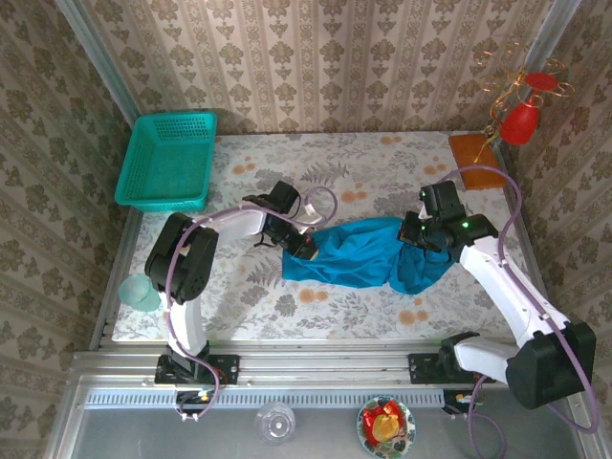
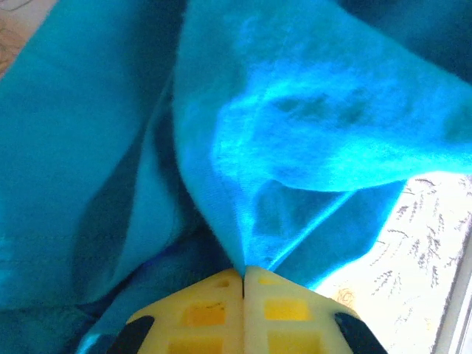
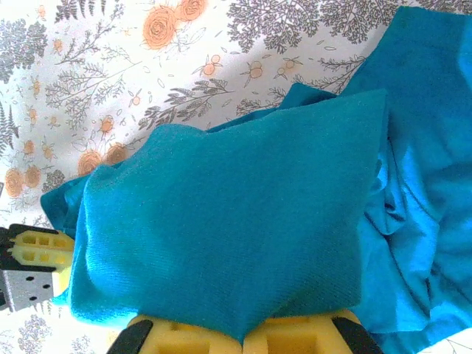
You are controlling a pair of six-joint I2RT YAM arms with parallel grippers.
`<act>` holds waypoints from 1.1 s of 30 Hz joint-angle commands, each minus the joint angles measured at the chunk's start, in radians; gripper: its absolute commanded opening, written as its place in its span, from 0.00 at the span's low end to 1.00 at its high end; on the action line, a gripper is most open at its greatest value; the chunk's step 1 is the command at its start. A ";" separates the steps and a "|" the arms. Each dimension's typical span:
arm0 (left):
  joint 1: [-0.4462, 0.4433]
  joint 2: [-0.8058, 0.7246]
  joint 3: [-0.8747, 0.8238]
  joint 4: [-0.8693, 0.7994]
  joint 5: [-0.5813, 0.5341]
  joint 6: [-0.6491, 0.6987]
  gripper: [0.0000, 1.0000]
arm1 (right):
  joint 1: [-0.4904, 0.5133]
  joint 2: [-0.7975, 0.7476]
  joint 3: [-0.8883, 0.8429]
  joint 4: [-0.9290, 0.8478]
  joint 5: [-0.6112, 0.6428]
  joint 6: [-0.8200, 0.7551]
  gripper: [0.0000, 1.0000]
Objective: Fold the inside-out t-shirt
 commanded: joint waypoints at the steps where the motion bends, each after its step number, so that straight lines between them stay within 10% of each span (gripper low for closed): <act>1: 0.006 -0.103 -0.022 0.057 0.080 -0.049 0.00 | -0.006 -0.037 0.043 -0.039 -0.003 0.006 0.00; 8: 0.141 -0.465 -0.157 0.173 -0.005 -0.277 0.00 | -0.003 -0.004 0.127 -0.054 -0.084 -0.010 0.01; 16: 0.430 -0.600 -0.264 -0.023 -0.236 -0.466 0.00 | 0.055 0.125 0.160 -0.063 -0.133 -0.044 0.26; 33: 0.445 -0.527 -0.254 -0.031 -0.217 -0.456 0.00 | 0.110 0.391 0.148 0.034 -0.016 -0.128 0.33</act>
